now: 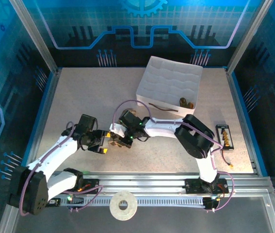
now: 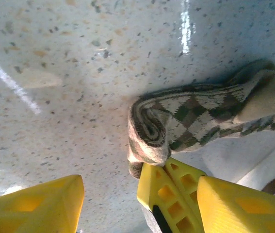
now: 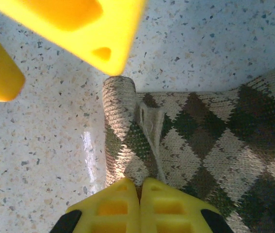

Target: Roll the socks

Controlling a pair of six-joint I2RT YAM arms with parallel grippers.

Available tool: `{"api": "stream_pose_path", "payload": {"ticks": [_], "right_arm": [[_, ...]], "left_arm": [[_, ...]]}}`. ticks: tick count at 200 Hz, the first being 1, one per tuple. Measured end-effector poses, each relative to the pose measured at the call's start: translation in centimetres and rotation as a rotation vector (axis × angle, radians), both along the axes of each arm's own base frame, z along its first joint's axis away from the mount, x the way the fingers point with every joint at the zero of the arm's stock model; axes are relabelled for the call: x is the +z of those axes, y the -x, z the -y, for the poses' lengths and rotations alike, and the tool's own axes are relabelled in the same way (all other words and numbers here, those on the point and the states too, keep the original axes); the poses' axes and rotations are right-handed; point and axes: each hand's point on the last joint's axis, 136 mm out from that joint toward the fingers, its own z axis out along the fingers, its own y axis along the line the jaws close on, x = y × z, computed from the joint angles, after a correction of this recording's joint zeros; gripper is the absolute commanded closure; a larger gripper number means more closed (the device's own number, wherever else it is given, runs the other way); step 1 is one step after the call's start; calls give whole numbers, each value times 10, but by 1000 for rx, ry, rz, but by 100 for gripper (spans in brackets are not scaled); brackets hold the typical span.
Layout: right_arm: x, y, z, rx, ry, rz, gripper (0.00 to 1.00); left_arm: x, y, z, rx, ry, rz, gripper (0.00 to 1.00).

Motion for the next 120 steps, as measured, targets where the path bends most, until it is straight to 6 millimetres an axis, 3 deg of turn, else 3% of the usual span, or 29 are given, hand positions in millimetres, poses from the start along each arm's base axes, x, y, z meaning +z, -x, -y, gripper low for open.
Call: {"api": "stream_pose_path", "payload": {"ticks": [39, 120], "right_arm": [[-2, -5, -2, -33, -9, -131, 100], [-7, -12, 2, -85, -46, -363, 100]], "left_arm": [[-21, -1, 4, -19, 18, 18, 57], [-31, -19, 16, -80, 15, 70, 58]]}}
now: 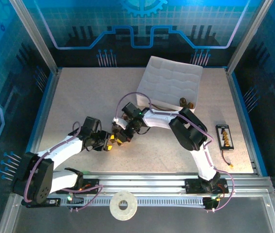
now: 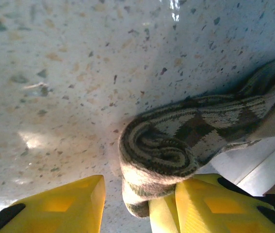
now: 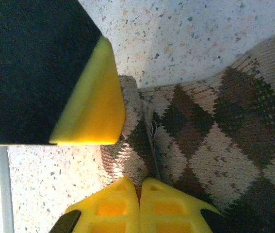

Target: Roll the socks

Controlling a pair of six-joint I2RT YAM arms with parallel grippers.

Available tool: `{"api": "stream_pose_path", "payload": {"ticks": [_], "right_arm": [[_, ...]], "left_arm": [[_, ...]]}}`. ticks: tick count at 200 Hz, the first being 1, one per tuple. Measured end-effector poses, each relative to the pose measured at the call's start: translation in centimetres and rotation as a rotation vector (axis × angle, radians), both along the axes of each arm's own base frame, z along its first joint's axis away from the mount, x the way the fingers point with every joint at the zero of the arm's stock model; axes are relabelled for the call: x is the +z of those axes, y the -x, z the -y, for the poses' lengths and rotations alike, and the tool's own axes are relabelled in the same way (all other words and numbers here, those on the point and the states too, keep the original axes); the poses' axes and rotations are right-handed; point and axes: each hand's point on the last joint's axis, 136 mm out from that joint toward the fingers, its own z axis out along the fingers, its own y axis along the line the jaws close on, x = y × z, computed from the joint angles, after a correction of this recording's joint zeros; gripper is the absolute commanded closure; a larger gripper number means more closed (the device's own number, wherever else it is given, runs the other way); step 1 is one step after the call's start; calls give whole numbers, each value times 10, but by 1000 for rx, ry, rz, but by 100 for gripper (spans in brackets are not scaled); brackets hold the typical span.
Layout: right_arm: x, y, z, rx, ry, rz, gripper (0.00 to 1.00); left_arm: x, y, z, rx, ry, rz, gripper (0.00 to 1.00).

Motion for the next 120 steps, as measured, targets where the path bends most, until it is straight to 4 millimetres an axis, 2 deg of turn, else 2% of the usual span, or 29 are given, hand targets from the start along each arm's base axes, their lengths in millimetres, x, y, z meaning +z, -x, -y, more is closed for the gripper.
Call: {"api": "stream_pose_path", "payload": {"ticks": [40, 61, 81, 99, 106, 120], "right_arm": [[-1, -1, 2, -14, -8, -34, 100], [-1, -1, 2, -13, -11, -40, 98], [0, -1, 2, -7, -14, -31, 85], [0, -1, 6, 1, -12, 21, 64], [0, 0, 9, 7, -13, 67, 59], [5, 4, 17, 20, -20, 187, 44]], "left_arm": [[-11, -5, 4, -34, -16, -6, 60], [-13, -9, 5, -50, -28, -14, 71], [-14, -13, 6, -60, -44, -22, 84], [-13, -15, 6, -68, -52, -39, 91], [-13, -14, 7, -76, -57, -46, 92], [-13, -14, 8, -83, -63, -60, 95]]}}
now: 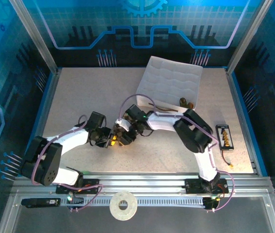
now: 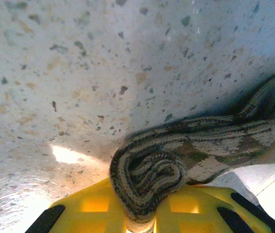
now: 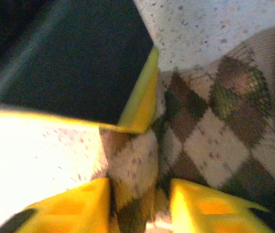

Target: Roll the socks

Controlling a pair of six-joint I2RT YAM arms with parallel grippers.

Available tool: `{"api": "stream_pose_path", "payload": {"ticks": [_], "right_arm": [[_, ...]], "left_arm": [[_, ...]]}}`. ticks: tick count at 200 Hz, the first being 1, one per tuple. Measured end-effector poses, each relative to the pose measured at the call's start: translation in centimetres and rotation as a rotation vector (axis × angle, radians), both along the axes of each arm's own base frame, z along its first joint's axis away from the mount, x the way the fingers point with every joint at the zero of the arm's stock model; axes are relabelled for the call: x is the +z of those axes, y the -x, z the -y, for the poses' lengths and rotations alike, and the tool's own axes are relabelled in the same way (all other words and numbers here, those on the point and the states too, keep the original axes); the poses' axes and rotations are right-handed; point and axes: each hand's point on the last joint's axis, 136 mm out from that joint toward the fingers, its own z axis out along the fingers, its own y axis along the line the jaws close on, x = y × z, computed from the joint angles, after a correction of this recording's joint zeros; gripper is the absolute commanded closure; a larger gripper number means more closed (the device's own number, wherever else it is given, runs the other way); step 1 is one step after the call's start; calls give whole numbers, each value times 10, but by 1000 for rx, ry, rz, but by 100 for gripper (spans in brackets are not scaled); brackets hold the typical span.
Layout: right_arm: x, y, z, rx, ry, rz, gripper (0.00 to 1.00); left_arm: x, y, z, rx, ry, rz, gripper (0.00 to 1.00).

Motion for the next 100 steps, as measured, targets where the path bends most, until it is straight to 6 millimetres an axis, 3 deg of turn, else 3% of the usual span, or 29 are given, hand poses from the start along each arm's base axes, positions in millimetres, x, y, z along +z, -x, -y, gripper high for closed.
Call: {"api": "stream_pose_path", "payload": {"ticks": [15, 26, 54, 78, 100], "right_arm": [[6, 13, 19, 26, -2, 178, 28], [10, 25, 30, 58, -3, 321, 26], [17, 38, 24, 195, 27, 643, 28], [24, 32, 11, 251, 47, 832, 32], [15, 24, 5, 295, 107, 923, 42]], "left_arm": [[0, 1, -1, 1, -9, -15, 95], [0, 2, -2, 2, -14, -26, 96], [0, 4, -3, 3, -19, -40, 96], [0, 4, -3, 2, -19, -59, 96], [1, 3, -3, -10, -23, -78, 97]]}}
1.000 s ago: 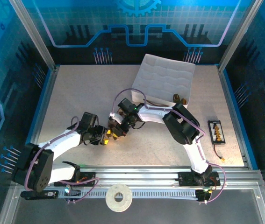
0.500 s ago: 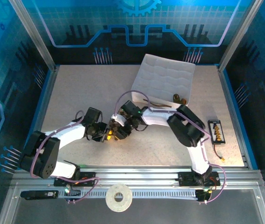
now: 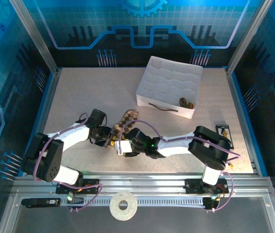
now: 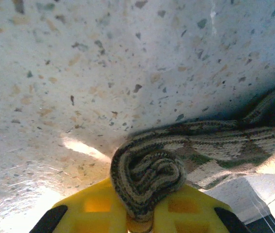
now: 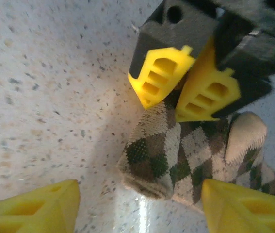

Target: Roll the socks

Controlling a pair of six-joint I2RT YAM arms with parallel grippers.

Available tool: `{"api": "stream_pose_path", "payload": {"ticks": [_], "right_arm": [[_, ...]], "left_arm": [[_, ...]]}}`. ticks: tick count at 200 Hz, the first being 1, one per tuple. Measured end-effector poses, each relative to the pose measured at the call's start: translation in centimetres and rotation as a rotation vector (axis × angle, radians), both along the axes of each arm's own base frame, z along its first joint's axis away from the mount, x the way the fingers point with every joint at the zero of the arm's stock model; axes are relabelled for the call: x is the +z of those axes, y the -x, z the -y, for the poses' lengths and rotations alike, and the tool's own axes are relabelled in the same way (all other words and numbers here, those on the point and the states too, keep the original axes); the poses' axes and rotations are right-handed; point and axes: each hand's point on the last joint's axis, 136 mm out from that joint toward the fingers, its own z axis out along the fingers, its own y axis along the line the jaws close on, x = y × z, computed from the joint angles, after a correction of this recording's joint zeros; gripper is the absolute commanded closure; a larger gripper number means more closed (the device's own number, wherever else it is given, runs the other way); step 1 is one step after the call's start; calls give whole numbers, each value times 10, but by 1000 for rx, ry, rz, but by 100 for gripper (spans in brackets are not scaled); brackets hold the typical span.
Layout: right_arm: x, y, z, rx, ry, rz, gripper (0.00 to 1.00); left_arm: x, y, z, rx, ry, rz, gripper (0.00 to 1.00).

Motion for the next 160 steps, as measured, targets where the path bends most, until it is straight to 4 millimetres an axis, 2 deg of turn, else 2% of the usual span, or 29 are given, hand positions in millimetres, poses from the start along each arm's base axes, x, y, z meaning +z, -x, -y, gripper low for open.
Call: {"api": "stream_pose_path", "payload": {"ticks": [27, 47, 72, 88, 96, 118, 130, 141, 160], "right_arm": [[-13, -6, -10, 17, 53, 46, 59], [-14, -12, -15, 3, 59, 60, 70], [-15, -15, -17, -22, 64, 47, 92], [-13, -15, -19, -34, 60, 27, 100], [-12, -15, -19, -43, 53, 10, 100], [-12, -10, -23, -40, 29, -76, 100], [-13, -9, -22, -52, 13, -149, 100], [-13, -11, -20, -69, -6, -224, 100], [-13, -13, -14, -95, -41, -354, 100]], "left_arm": [[0, 0, 0, -5, 1, -16, 97], [1, 0, 0, -11, 2, -20, 97], [1, 0, -1, -19, -1, -18, 97], [2, 0, -3, -14, -6, -16, 93], [3, 1, -5, -12, -11, -16, 88], [9, 8, -11, -5, -38, -20, 53], [19, 14, -17, 10, -57, -13, 40], [31, 17, -22, 18, -62, 15, 35], [51, 18, -29, 52, -54, 83, 34]]}}
